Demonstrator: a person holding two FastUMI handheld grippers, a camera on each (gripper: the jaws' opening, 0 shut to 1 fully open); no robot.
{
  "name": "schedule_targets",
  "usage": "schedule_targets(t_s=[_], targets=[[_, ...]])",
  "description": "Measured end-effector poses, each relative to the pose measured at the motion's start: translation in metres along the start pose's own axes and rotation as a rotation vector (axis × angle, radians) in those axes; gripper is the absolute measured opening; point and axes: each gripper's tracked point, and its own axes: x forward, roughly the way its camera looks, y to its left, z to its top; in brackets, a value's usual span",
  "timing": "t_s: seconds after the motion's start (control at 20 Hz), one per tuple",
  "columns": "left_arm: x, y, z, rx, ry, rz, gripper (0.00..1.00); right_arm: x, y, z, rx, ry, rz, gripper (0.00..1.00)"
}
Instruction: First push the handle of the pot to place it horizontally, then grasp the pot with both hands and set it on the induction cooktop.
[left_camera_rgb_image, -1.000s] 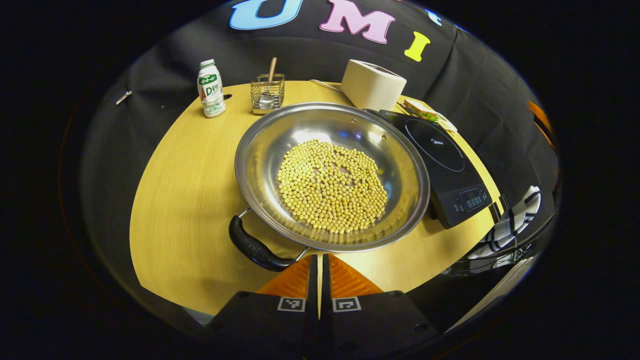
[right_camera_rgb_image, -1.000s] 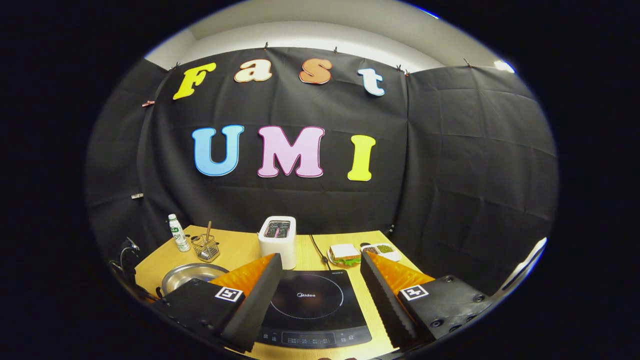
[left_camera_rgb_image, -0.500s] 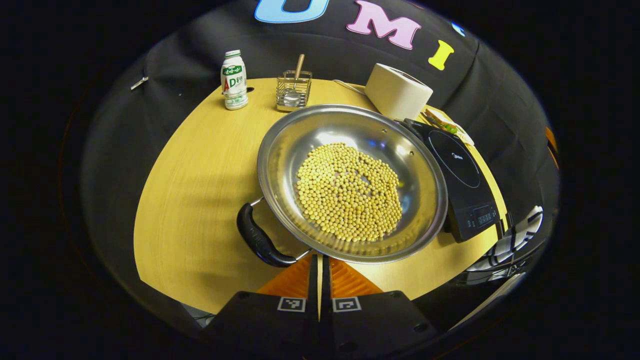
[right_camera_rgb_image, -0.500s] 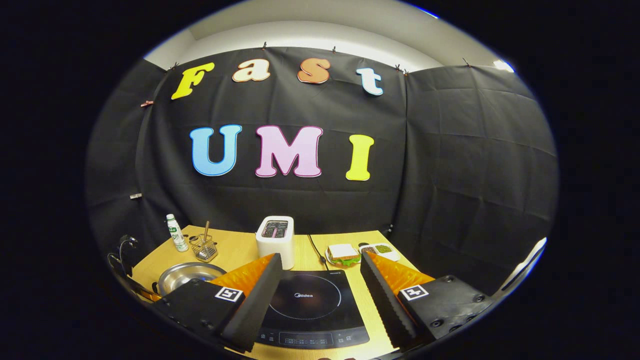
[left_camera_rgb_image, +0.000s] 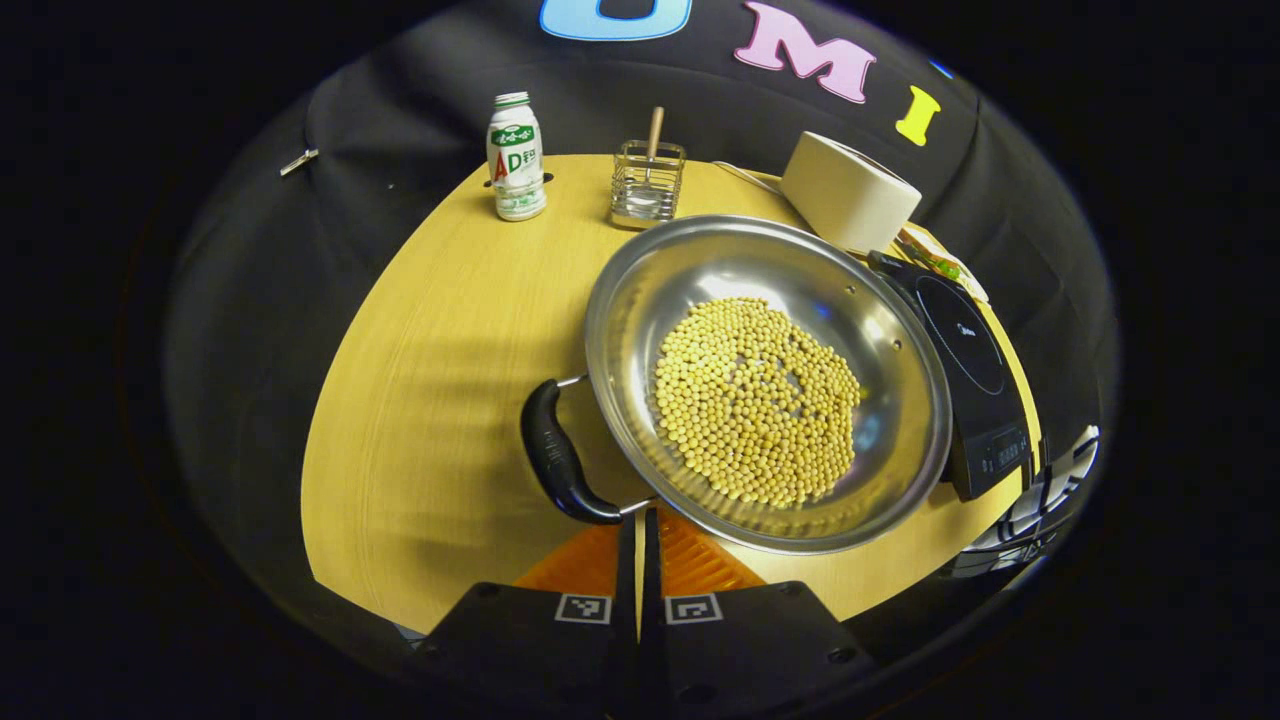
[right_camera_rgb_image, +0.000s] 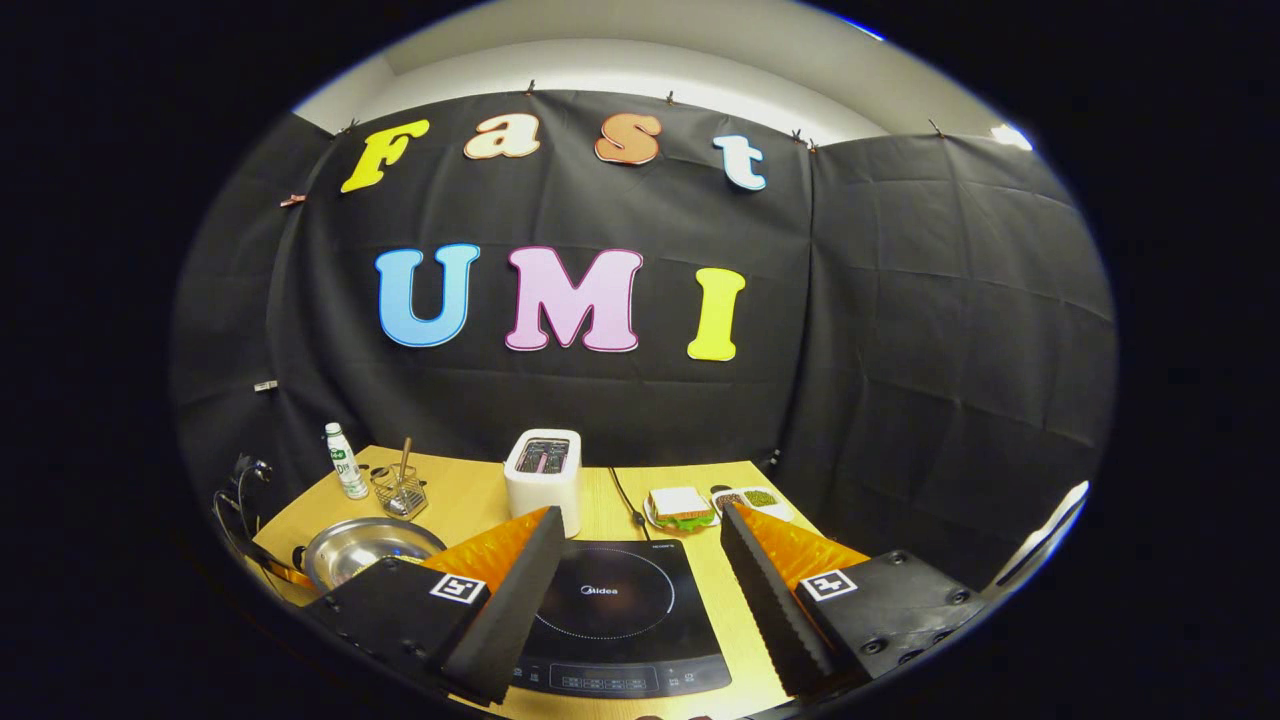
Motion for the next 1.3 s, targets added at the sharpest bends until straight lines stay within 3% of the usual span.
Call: schedule_targets(t_s=[0.9,1.3], targets=[[0.033,0.062,0.076,-0.03,-0.053,0.066,0.05,0.004,0.008,-0.007,-0.011,0.04,-0.017,0.98],[0.012,0.072,0.071,-0.079,-0.09,0.081,0.06,0.009,0.036,-0.029,0.03,0.105,0.046,0.98]])
